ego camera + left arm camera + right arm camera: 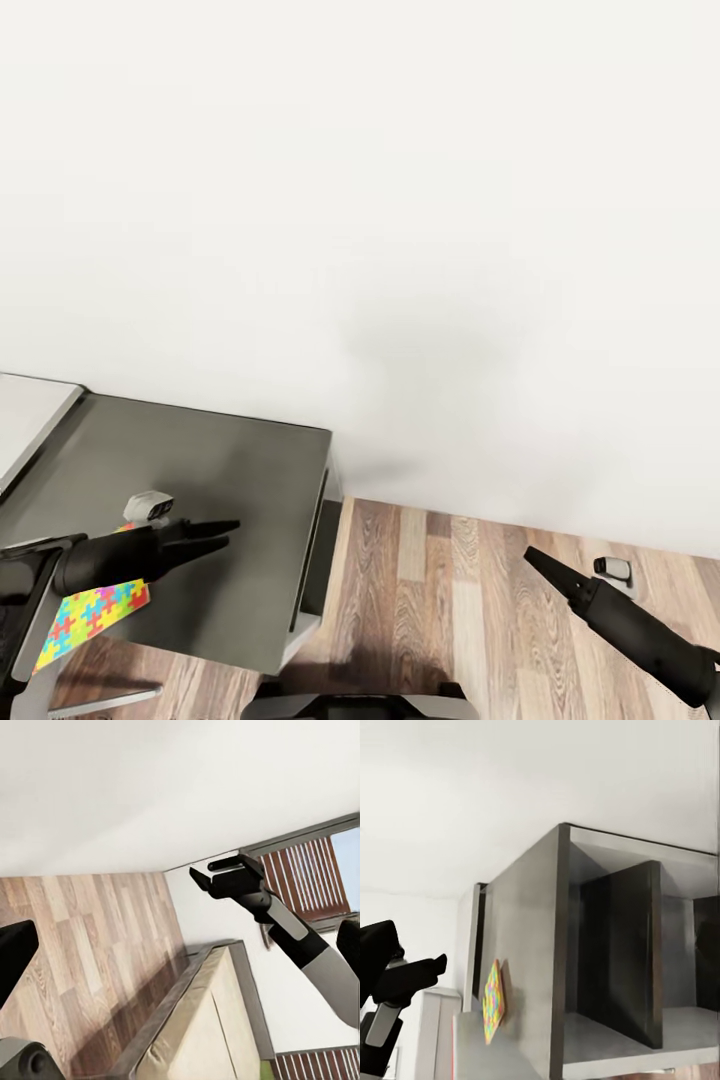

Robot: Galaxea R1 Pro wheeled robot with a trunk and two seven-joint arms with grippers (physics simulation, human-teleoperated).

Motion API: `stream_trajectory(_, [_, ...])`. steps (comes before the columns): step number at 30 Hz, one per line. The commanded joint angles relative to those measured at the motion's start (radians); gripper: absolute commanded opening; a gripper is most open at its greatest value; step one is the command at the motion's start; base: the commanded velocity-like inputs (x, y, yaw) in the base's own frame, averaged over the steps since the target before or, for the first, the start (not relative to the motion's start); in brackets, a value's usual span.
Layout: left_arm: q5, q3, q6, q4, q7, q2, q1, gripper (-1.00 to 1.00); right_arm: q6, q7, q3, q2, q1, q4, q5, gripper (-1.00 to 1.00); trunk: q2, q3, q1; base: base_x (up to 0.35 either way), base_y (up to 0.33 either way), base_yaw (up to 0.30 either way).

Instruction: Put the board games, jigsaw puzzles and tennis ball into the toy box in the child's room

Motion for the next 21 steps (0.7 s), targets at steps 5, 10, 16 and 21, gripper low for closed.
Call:
stream_trajectory(5, [-0.001,-0.003,0.011,-0.001,-0.004,0.002,0.000,1.00,0.006,0.001,-0.016,0.000,0.000,0.000,-0.005,1.00,-0.002,0.004,0.001,0.000,-0.235,0.183])
stream_trajectory(10, [0.000,-0.001,0.011,-0.002,-0.004,0.008,0.000,1.00,0.007,0.009,-0.021,-0.001,0.000,0.000,-0.005,1.00,-0.002,0.009,0.001,0.000,-0.133,0.227])
stream_trajectory(16, [0.000,0.000,0.011,-0.002,-0.004,0.010,0.000,1.00,0.007,0.029,-0.023,-0.002,0.000,0.000,-0.004,1.00,-0.002,0.015,0.001,0.000,-0.027,0.236])
stream_trajectory(21, [0.000,0.000,0.011,-0.002,-0.004,0.009,0.000,1.00,0.006,0.040,-0.024,-0.002,0.000,-0.001,-0.003,1.00,-0.002,0.021,0.001,0.000,-0.005,0.237])
